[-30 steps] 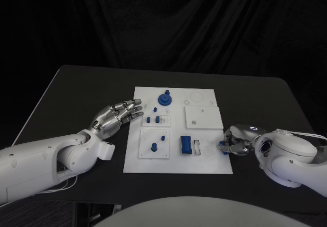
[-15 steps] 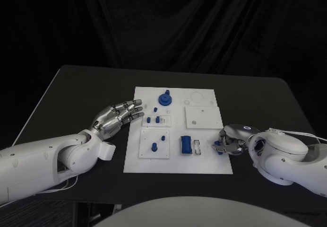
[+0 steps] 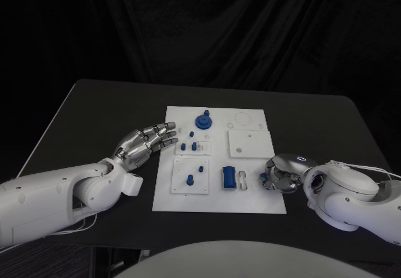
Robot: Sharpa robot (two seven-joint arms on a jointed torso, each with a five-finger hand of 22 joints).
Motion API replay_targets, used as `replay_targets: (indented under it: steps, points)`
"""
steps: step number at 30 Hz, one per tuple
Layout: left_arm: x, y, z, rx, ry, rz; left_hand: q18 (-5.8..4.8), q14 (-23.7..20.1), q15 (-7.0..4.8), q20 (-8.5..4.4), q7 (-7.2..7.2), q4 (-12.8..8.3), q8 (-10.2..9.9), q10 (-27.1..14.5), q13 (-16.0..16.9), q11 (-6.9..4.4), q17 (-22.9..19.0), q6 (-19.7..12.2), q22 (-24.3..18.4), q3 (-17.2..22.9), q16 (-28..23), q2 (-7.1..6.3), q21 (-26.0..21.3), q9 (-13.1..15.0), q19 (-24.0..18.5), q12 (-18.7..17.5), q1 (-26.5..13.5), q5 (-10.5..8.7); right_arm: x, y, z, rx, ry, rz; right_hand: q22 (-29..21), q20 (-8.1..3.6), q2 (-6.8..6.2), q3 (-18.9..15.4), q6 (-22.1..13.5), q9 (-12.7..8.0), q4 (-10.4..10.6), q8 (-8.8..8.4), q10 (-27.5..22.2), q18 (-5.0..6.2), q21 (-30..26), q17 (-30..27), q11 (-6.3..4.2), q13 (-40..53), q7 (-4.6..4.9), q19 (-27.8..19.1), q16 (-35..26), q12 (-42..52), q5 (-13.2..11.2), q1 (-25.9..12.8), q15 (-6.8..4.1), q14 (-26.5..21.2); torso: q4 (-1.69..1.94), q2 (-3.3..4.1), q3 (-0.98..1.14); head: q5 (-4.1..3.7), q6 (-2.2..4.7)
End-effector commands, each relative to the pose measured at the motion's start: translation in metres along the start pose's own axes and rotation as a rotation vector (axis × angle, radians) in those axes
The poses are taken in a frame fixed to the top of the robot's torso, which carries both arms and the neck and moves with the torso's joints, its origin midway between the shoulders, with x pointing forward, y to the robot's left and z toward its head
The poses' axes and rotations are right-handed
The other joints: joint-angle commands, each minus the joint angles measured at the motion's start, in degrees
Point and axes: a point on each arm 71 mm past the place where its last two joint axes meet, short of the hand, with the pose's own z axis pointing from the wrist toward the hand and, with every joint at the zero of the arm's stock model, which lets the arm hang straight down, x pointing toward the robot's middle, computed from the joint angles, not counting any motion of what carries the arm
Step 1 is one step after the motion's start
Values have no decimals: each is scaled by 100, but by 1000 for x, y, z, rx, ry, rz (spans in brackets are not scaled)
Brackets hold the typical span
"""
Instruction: Assemble the parts on the task board
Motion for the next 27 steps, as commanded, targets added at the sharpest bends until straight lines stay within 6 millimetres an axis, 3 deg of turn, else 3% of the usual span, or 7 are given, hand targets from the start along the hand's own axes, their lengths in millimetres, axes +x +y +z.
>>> replay_targets:
  steps: [1, 10, 27]
  points:
    - [2, 0, 1, 6, 9, -12, -52, 13, 4, 2, 46, -1, 4, -13, 0, 44, 0, -30, -4, 18, 18, -10, 13, -8, 7, -12, -69, 0, 2, 6, -4, -48, -20, 178, 1130, 2, -26, 891, 32, -93, -820, 47, 608, -70, 33, 1191, 18, 1506, -28, 106, 8, 16, 34, -69, 12, 540, 6, 8, 3, -11, 1]
    - [4, 0, 0, 16, 11, -15, -39, 5, -24, -2, 57, -7, 10, -4, 4, 65, 2, -17, 12, 88, 34, -16, 19, -5, 21, 15, -70, 19, 6, 15, -10, -16, 26, 422, 1130, 3, -42, 1004, 45, -77, -737, 86, 608, -69, 37, 1199, 5, 1506, -50, 106, 14, 16, -158, -347, 6, 542, -6, 11, 5, 20, 1]
    - [4, 0, 0, 15, 10, -14, -31, 8, -32, -2, 58, -13, 16, 9, 8, 74, 4, 0, 22, 117, 47, -25, 23, -2, 31, 39, -69, 21, 7, 16, -3, -3, 30, 475, 1153, -20, -24, 1045, 65, -57, -673, 148, 608, -86, 117, 1251, -30, 1506, -92, 135, 46, 16, -621, -583, -22, 554, 8, 5, -14, 12, 1]
